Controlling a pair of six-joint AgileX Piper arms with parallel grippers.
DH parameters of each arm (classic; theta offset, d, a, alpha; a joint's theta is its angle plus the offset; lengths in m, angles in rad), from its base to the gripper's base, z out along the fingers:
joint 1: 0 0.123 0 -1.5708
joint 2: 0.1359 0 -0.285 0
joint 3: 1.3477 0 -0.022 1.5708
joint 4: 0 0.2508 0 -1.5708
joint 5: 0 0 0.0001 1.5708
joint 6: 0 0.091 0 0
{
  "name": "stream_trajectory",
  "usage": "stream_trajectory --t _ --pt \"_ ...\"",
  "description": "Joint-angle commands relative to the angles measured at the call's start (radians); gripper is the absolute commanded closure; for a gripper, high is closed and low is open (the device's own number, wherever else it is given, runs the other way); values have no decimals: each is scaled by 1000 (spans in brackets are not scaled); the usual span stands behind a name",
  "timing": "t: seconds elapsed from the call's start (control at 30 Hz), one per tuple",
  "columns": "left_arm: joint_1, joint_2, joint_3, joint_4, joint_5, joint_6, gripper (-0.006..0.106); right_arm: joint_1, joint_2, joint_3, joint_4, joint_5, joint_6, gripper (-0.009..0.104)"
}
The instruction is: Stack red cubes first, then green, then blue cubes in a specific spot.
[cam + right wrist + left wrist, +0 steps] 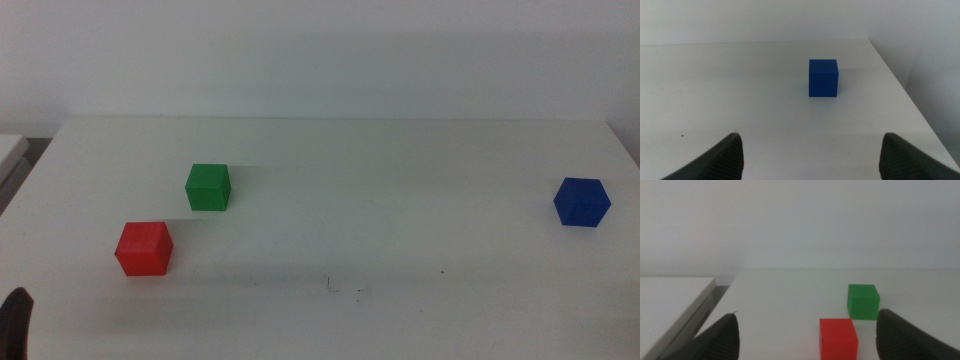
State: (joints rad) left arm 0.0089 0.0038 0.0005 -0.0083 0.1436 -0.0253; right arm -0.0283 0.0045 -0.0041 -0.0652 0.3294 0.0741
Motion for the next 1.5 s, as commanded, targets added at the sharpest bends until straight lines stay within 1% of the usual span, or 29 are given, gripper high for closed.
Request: stream_trajectory --t 0.0,0.07,0.13,0.23,0.33,0.53,0.67,0.7,0.8,0.93,1.03,1.1,1.3,1.33,1.47 --pt "-9 -4 -1 -36 14 -5 7 -3 -5 4 -4 -15 -4 8" --pt "-9 -4 -56 -51 131 -5 7 -3 -5 4 -4 -15 -4 8" --pt "-9 16 -147 -25 280 -5 7 -3 -5 4 -4 -15 -4 8" --pt "-9 134 -295 -18 368 -9 7 -3 -5 4 -4 -15 -4 8" --pt "-10 295 -440 -25 433 -9 7 -3 -5 4 -4 -15 -4 8" --pt "-9 667 -706 -96 524 -67 7 -3 -5 4 -4 -15 -4 8" --pt "-10 916 -887 -99 699 -67 7 -3 -5 4 -4 -15 -4 8" --pt "-10 1041 -975 -101 786 -67 7 -3 -5 4 -4 -15 -4 8" --pt "-33 1194 -1072 -106 831 -23 7 -3 -5 4 -4 -15 -4 8" --pt "-89 1395 -1158 -78 841 -54 7 -3 -5 4 -4 -15 -4 8" --pt "-129 1507 -1204 -43 860 -119 7 -3 -5 4 -4 -15 -4 8" --pt "-139 1566 -1226 -25 865 -121 7 -3 -5 4 -4 -15 -4 8" --pt "-139 1691 -1233 -6 857 -129 7 -3 -5 4 -4 -15 -4 8" --pt "-139 1708 -1233 8 845 -128 7 -3 -5 4 -4 -15 -4 8" --pt "-139 1763 -1231 20 784 -133 7 -3 -5 4 -4 -15 -4 8"
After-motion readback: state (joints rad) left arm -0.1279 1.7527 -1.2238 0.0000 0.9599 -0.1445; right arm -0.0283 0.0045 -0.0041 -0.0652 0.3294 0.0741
